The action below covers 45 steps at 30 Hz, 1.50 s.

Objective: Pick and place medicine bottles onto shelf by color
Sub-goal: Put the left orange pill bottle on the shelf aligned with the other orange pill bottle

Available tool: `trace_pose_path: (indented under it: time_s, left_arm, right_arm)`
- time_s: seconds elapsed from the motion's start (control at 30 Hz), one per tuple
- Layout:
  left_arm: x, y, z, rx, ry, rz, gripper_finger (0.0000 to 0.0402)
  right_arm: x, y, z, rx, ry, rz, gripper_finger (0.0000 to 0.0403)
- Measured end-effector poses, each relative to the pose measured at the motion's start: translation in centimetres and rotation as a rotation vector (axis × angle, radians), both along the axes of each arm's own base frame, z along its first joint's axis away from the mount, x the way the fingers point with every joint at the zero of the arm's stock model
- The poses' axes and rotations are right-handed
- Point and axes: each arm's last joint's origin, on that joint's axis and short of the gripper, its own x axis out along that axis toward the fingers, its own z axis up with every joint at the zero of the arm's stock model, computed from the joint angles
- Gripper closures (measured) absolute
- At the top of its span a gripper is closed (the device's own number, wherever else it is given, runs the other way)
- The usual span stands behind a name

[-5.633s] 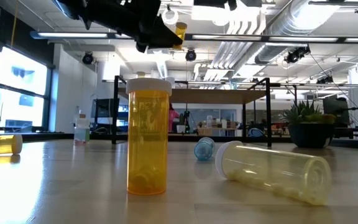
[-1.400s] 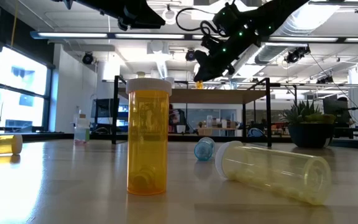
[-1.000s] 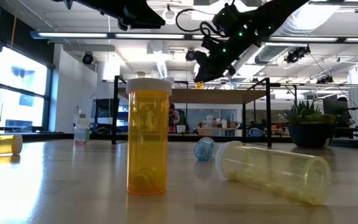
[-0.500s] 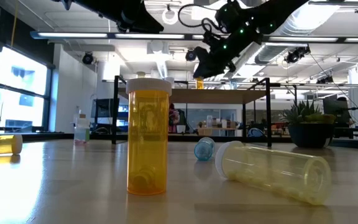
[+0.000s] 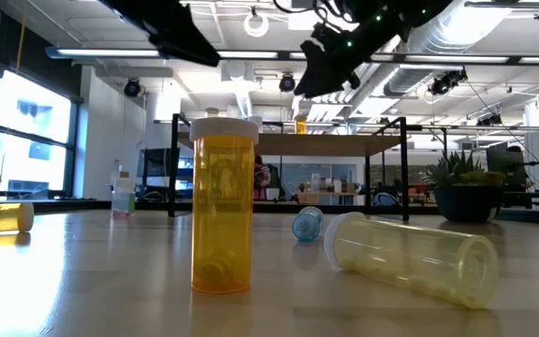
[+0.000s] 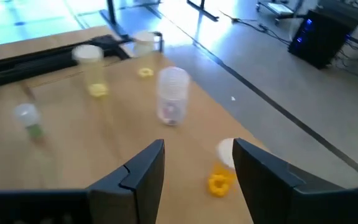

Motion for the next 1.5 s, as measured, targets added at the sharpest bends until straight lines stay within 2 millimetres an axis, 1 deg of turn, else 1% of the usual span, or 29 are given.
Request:
trace_pose_path:
  time_s: [0.2,0.37,0.57,0.73,0.97,1.2,1.33,1.5]
  left_arm:
    - [-0.9,-1.7,-1.5,-0.153,0.135,0.024,0.0224]
    - [-1.7,-3.4,-2.4,-0.266,0.226,0.055,0.0224]
    - [-2.1,-5.4,-2.8,-0.328,0.263,0.044,0.0224]
    - [-2.3,-6.7,-3.0,-0.367,0.279,0.031,0.0224]
    - [-3.1,-8.2,-3.7,-0.466,0.339,0.107,0.0224]
    - [-3.0,-9.8,-4.4,-0.566,0.374,0.111,0.0224]
    - [-2.8,-10.5,-5.2,-0.625,0.394,0.184,0.0224]
    - [-2.2,-11.2,-6.6,-0.707,0.477,0.254,0.0223]
  right_arm:
    - [0.3,2.4,1.0,-0.027,-0.012,0.08,0.0221]
    - [0.5,3.8,1.2,-0.021,-0.018,0.117,0.0221]
    - [0.8,5.1,0.7,0.001,0.033,0.157,0.0221]
    - [1.1,6.4,0.5,0.025,0.036,0.188,0.0221]
    - [1.5,8.4,0.5,0.025,0.04,0.25,0.0221]
    - [1.6,9.3,0.5,0.027,0.045,0.278,0.0221]
    - [1.5,9.6,0.2,0.055,0.062,0.275,0.0221]
    - [1.3,10.0,-0.2,0.091,0.102,0.27,0.0221]
